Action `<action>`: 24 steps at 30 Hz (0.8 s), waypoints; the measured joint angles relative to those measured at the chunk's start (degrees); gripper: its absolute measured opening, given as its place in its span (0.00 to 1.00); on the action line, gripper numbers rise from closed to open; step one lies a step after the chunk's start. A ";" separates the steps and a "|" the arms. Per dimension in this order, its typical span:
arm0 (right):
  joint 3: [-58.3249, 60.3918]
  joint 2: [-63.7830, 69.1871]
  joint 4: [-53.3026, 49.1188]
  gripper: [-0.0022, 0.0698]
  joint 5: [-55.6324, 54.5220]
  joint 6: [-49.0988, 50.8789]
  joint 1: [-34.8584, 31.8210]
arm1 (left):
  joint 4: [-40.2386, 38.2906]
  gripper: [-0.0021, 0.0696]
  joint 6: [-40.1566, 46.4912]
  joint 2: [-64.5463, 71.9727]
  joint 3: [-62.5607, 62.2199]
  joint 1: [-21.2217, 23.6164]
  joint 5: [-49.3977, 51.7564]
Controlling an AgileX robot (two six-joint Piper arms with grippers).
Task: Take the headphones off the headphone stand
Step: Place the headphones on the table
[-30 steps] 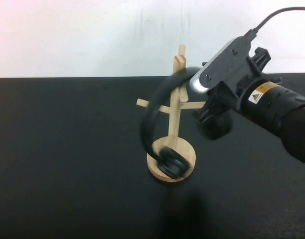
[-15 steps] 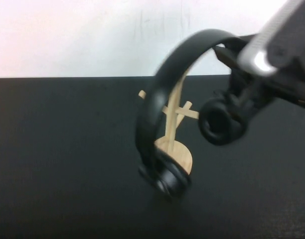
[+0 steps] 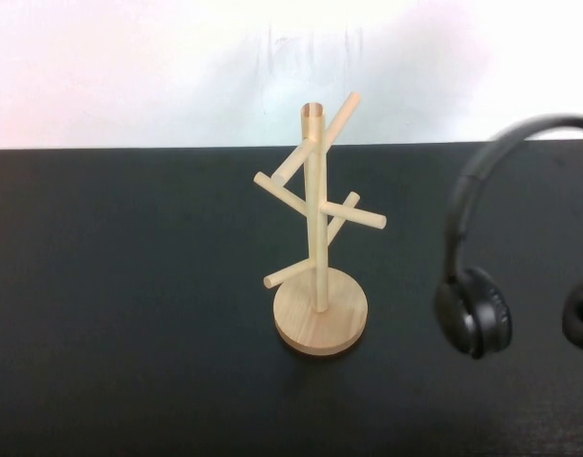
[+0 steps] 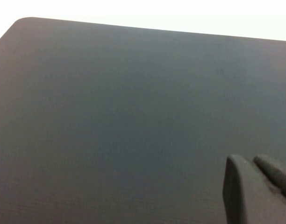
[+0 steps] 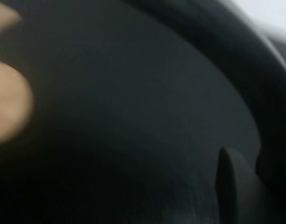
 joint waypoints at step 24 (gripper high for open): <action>-3.74 20.90 -0.90 0.61 0.75 1.96 -2.81 | 0.00 0.03 0.00 0.00 0.00 0.00 -0.10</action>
